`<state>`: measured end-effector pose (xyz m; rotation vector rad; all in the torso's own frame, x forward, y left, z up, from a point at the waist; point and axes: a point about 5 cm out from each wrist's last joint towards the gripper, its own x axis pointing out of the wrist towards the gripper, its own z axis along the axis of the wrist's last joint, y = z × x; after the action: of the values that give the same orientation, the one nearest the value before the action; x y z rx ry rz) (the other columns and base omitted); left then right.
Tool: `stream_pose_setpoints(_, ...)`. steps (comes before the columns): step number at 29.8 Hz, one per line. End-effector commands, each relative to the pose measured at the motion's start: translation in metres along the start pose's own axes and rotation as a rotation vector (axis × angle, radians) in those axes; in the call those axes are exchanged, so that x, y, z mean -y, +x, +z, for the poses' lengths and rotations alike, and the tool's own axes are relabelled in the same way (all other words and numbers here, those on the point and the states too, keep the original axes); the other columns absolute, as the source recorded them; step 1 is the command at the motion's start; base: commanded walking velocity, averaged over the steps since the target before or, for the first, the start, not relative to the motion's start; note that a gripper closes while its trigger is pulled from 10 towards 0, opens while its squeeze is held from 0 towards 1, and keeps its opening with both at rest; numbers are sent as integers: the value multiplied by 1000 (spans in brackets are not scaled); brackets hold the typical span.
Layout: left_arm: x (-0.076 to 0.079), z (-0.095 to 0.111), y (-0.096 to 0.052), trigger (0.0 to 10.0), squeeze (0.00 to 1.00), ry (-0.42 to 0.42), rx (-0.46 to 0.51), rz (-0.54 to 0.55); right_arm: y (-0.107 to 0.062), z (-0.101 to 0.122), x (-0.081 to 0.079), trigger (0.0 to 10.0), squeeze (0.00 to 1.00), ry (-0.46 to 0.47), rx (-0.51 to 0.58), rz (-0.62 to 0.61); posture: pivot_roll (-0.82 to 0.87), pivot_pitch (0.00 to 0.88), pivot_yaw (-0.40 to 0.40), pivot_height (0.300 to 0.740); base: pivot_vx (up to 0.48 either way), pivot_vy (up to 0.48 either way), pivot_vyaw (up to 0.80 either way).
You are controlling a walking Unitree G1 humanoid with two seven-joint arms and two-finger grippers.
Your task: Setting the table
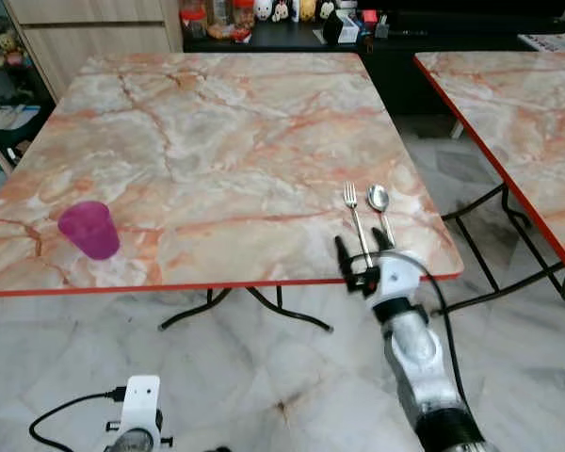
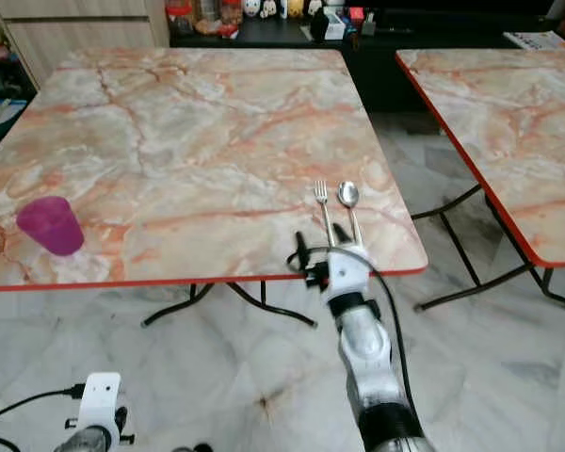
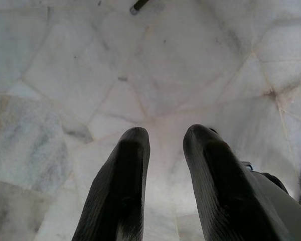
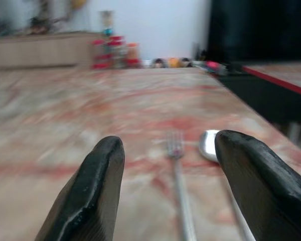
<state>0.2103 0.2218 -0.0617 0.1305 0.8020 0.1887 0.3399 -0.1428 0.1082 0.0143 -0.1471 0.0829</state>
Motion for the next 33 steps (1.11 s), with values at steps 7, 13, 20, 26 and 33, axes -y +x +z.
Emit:
stream_pose_setpoints(7, -2, -2, 0, 10000, 0, 14, -7, -3, 23, 3, -13, 10000, 0, 40, -112, -43, 26, 75, -16, 740, 39, 0, 0)
stream_pose_setpoints(13, -3, -4, -1, 10000, 0, 3, -11, 5, 23, 5, -26, 10000, 0, 63, -93, -9, 37, 60, -20, 740, 307, 0, 0)
stream_pose_setpoints(20, -3, -4, -1, 10000, 0, 10, -13, 0, 26, 7, -29, 10000, 0, 65, -94, -14, 28, 55, -15, 740, 333, 0, 0)
stream_pose_setpoints(26, -3, -2, 0, 10000, 0, 15, -11, -4, 29, 11, -26, 10000, 0, 67, -85, -24, 28, 54, -17, 740, 334, 0, 0)
stream_pose_setpoints(33, -3, -3, 0, 10000, 0, 10, -14, 0, 32, 17, -27, 10000, 0, 101, -49, -18, 31, 66, -15, 740, 334, 0, 0)
